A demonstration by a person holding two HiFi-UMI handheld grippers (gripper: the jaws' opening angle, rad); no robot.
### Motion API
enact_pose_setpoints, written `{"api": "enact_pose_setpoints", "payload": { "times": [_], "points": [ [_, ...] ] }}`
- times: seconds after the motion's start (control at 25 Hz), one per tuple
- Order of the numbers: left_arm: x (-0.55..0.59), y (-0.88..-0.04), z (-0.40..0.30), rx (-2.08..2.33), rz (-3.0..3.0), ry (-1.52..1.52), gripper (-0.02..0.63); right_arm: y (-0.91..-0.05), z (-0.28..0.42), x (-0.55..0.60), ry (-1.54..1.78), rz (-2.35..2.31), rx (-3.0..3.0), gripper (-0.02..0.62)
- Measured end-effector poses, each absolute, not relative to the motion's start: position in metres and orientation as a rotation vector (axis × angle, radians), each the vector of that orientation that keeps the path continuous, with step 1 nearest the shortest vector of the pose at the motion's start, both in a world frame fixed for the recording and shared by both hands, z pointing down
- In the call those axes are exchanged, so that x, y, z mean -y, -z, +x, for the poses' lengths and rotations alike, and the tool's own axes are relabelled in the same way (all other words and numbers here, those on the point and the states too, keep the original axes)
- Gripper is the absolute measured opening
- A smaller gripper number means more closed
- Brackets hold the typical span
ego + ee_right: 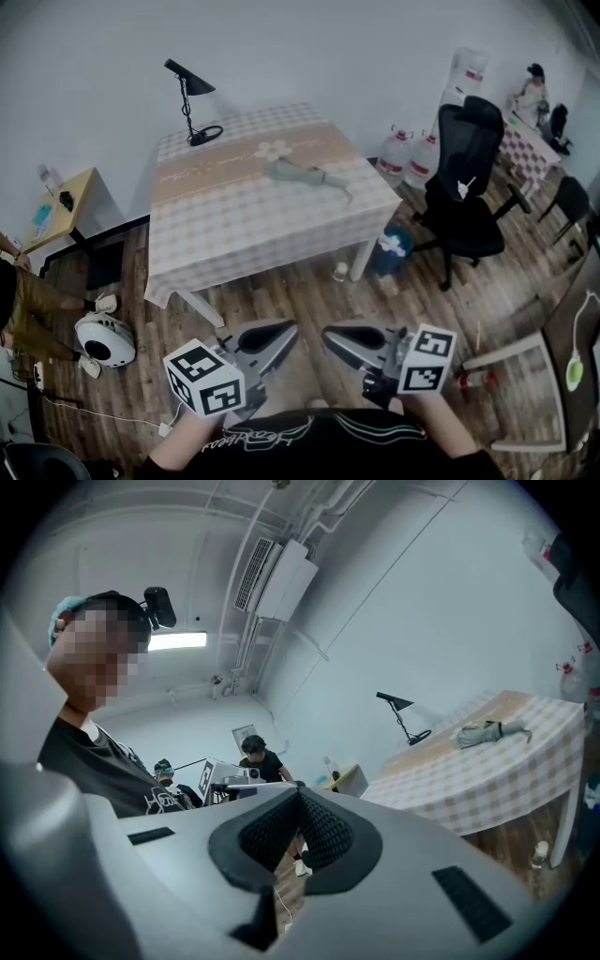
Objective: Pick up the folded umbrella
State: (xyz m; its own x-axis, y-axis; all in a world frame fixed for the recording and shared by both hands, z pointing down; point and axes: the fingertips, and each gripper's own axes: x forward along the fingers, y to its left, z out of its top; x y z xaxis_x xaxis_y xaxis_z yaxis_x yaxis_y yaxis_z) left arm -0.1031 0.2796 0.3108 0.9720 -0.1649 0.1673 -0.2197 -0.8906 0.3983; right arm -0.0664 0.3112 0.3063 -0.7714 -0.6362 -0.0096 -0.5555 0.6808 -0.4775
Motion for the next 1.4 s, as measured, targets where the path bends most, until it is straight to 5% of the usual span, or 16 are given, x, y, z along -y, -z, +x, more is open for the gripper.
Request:
{"api": "enact_pose_setpoints", "payload": {
  "times": [0.88, 1.4],
  "points": [
    [-0.252, -0.317, -0.023, 0.276, 2.72, -0.187, -0.003, -0.321, 0.014, -0.276, 0.708, -1.008, -2.722, 0.012],
    [-0.137, -0.347, -0.005, 0.256, 2.626, -0.19, -0.003, -0.35, 0.032, -0.168, 0.845, -1.047, -2.678, 0.012]
  ]
}}
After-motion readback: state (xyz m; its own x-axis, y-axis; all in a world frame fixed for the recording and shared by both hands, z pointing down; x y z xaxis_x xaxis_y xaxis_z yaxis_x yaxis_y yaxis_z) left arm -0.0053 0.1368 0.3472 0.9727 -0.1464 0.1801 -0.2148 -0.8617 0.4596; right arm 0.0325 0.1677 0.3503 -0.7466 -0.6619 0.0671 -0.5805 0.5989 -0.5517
